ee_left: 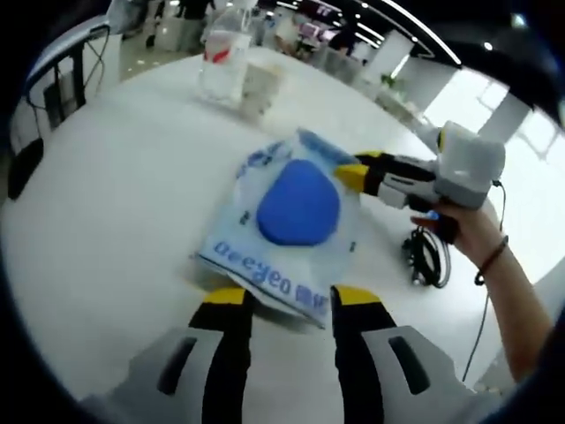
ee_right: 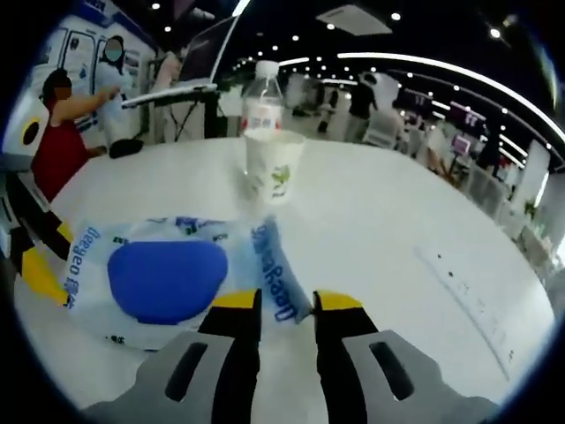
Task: Arrange the tabletop items into an orderly group along one side of the table until the central work area is clear of visible clutter.
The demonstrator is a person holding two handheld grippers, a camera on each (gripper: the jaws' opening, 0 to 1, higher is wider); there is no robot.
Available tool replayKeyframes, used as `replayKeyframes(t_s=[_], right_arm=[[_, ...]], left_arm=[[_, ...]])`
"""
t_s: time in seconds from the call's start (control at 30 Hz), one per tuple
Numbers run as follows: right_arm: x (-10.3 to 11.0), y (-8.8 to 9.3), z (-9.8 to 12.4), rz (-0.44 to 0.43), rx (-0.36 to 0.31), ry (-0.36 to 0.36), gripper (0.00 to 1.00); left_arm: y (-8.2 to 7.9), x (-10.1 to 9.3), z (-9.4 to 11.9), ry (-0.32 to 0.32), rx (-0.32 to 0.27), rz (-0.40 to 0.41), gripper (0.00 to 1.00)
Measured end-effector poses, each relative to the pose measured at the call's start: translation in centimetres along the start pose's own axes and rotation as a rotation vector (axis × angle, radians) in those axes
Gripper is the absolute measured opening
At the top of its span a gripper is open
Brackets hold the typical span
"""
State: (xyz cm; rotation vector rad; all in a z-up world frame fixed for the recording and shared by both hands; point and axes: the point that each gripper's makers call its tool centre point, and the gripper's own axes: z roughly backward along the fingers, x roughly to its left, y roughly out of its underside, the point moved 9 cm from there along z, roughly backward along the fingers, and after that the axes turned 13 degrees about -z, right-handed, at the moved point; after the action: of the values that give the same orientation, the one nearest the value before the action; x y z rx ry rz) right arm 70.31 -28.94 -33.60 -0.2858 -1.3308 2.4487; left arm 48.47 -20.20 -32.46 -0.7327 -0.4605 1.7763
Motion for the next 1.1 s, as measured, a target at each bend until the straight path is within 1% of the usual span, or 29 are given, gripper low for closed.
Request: replayKeyframes(t_s=[0.07,0.17,0.3,0.43,0.47,0.57,0.63,0.67,0.73,0.8,0.87,0.93,0.97,1.03,1.07,1.1], right_arm=[[0.0,0.0,0.0,-0.002,0.003,-0.003,0.21],[0.0,-0.1,-0.1,-0.01,0.017,-0.001,0.2],[0.3,-0.2,0.0,0.022,0.055,0.007,0.13],[0.4,-0.1,0.1,0.019,0.075,-0.001,0.06],[0.4,-0.1,0.1,0.016,0.08,-0.003,0.05],[0.5,-0.2,0.6,0.025,0.098,-0.005,0.03],[0.5,-0.2,1.1,0.042,0.11,-0.004,0.02],[0.5,-0.2,1.3,0.036,0.115,-0.002,0.01],[0.6,-0.1,2.2,0.002,0.129,0.002,0.01],[0.7,-0.1,3.2,-0.01,0.141,0.009,0.01],[0.9,-0.3,4.2,-0.016,0.127,0.017,0.01],[1.1,-0.5,5.6,-0.041,0.121,0.034,0.01],[1.3,-0.6,6.5,-0.071,0.11,0.04,0.01],[1.4,-0.6,8.0,-0.101,0.11,0.051,0.01],[1.5,-0.5,8.6,-0.134,0.098,0.051,0.01],[1.6,-0.5,9.3,-0.158,0.094,0.055,0.01]], left_arm=[[0.0,0.2,-0.1,-0.008,-0.001,0.002,0.26],[-0.1,0.4,-0.2,-0.01,-0.003,0.016,0.23],[-0.1,0.6,-0.2,-0.017,0.002,0.019,0.19],[-0.1,0.9,-0.2,-0.018,0.023,-0.011,0.13],[-0.1,0.9,-0.2,-0.018,0.02,-0.005,0.12],[-0.8,1.4,0.2,-0.027,0.001,-0.03,0.05],[-1.2,1.7,0.3,-0.038,-0.014,-0.049,0.02],[-1.4,1.9,0.3,-0.037,-0.017,-0.052,0.0],[-1.7,2.2,0.4,-0.04,-0.022,-0.05,0.0],[-2.0,2.5,0.7,-0.038,-0.029,-0.057,0.0],[-2.5,2.8,1.0,-0.036,-0.041,-0.074,0.0],[-3.2,3.2,1.2,-0.029,-0.052,-0.094,0.0],[-3.7,3.5,1.3,-0.03,-0.063,-0.098,0.0],[-4.9,3.8,1.1,-0.013,-0.065,-0.137,0.0],[-5.4,3.9,1.1,-0.015,-0.072,-0.137,0.0],[-6.1,3.9,0.9,-0.008,-0.075,-0.181,0.0]])
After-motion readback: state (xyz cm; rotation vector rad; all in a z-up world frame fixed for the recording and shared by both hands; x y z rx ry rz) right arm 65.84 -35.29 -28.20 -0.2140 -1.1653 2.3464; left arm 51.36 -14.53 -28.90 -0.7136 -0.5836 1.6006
